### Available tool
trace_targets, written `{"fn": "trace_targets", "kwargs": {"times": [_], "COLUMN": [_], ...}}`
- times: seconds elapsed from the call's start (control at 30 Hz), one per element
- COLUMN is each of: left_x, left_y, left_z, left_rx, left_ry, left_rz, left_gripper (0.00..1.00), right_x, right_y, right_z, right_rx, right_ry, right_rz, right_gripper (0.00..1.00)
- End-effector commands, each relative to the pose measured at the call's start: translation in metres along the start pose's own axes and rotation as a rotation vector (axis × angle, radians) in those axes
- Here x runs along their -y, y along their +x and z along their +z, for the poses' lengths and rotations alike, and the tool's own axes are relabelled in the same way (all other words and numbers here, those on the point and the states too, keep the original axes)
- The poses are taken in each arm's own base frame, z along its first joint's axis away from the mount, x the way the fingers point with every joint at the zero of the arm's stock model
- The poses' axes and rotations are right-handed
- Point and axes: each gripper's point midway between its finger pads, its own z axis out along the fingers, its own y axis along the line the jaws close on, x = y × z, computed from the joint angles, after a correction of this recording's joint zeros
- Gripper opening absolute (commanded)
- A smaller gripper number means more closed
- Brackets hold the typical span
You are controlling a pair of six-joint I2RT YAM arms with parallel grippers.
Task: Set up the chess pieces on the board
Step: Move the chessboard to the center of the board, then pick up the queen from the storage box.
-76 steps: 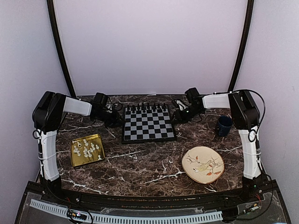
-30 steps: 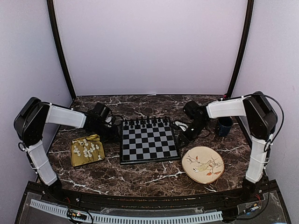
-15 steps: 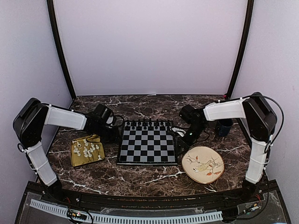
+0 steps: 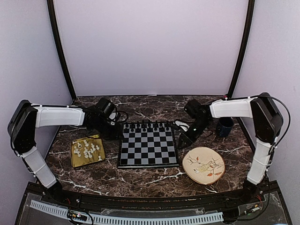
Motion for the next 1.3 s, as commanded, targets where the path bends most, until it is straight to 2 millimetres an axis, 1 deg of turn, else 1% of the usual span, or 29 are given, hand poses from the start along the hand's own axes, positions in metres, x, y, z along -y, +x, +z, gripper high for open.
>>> {"fn": "trace_targets", "kwargs": {"times": [0.0,0.03,0.07,0.1,0.13,0.17,0.3,0.4,0.47,0.5,0.57,0.6,0.67,0.77,0.83,0.87,0.9,0.93,1.0,1.03,1.07,1.13,1.27], "left_x": [0.005,0.006,0.008,0.011,0.013,0.009,-0.007,-0.016,-0.020,-0.022,-0.029,-0.037,-0.062,-0.104,-0.116,-0.120,-0.123,-0.124,-0.132,-0.138,-0.143,-0.151,-0.156], "left_y": [-0.033,-0.037,-0.042,-0.047,-0.053,-0.069,-0.088,-0.099,-0.106,-0.109,-0.115,-0.118,-0.120,-0.116,-0.111,-0.107,-0.103,-0.098,-0.088,-0.083,-0.077,-0.065,-0.042], "left_z": [-0.054,-0.061,-0.069,-0.078,-0.089,-0.115,-0.145,-0.166,-0.182,-0.190,-0.208,-0.217,-0.232,-0.230,-0.212,-0.203,-0.195,-0.186,-0.173,-0.167,-0.160,-0.145,-0.119], "left_rx": [0.137,0.159,0.183,0.217,0.254,0.325,0.395,0.481,0.560,0.598,0.669,0.703,0.728,0.638,0.555,0.522,0.495,0.465,0.407,0.378,0.348,0.297,0.161], "left_ry": [-0.076,-0.084,-0.084,-0.084,-0.087,-0.153,-0.308,-0.393,-0.425,-0.433,-0.447,-0.472,-0.558,-0.676,-0.665,-0.647,-0.624,-0.585,-0.507,-0.472,-0.452,-0.432,-0.398], "left_rz": [0.134,0.157,0.187,0.211,0.231,0.271,0.312,0.334,0.338,0.331,0.298,0.259,0.152,0.049,0.093,0.106,0.106,0.108,0.044,0.002,-0.029,-0.051,-0.088], "left_gripper": [0.33,0.36,0.42,0.50,0.65,0.99,0.99,0.99,0.99,0.99,0.99,0.99,0.99,0.99,0.97,0.94,0.87,0.74,0.49,0.42,0.39,0.38,0.38], "right_x": [0.010,0.013,0.016,0.017,0.020,0.025,0.028,0.026,0.026,0.025,0.026,0.026,0.026,0.034,0.043,0.048,0.054,0.060,0.070,0.073,0.074,0.076,0.076], "right_y": [-0.036,-0.040,-0.045,-0.050,-0.054,-0.065,-0.070,-0.064,-0.057,-0.055,-0.045,-0.041,-0.033,-0.023,-0.018,-0.016,-0.012,-0.009,-0.004,-0.003,-0.001,-0.001,-0.001], "right_z": [-0.053,-0.064,-0.077,-0.089,-0.102,-0.143,-0.204,-0.242,-0.260,-0.268,-0.266,-0.265,-0.264,-0.260,-0.261,-0.260,-0.257,-0.255,-0.250,-0.247,-0.244,-0.239,-0.233], "right_rx": [0.181,0.215,0.251,0.290,0.329,0.456,0.637,0.746,0.814,0.844,0.864,0.873,0.889,0.908,0.929,0.930,0.920,0.911,0.897,0.891,0.886,0.875,0.856], "right_ry": [0.098,0.111,0.120,0.127,0.136,0.158,0.242,0.308,0.329,0.325,0.291,0.284,0.276,0.274,0.288,0.301,0.314,0.333,0.350,0.348,0.339,0.321,0.306], "right_rz": [-0.104,-0.107,-0.112,-0.117,-0.121,-0.130,-0.147,-0.147,-0.134,-0.126,-0.098,-0.093,-0.100,-0.096,-0.096,-0.099,-0.093,-0.086,-0.069,-0.066,-0.063,-0.072,-0.081], "right_gripper": [0.20,0.20,0.21,0.22,0.23,0.25,0.29,0.33,0.35,0.37,0.40,0.42,0.46,0.49,0.49,0.49,0.50,0.50,0.50,0.50,0.50,0.50,0.50]}}
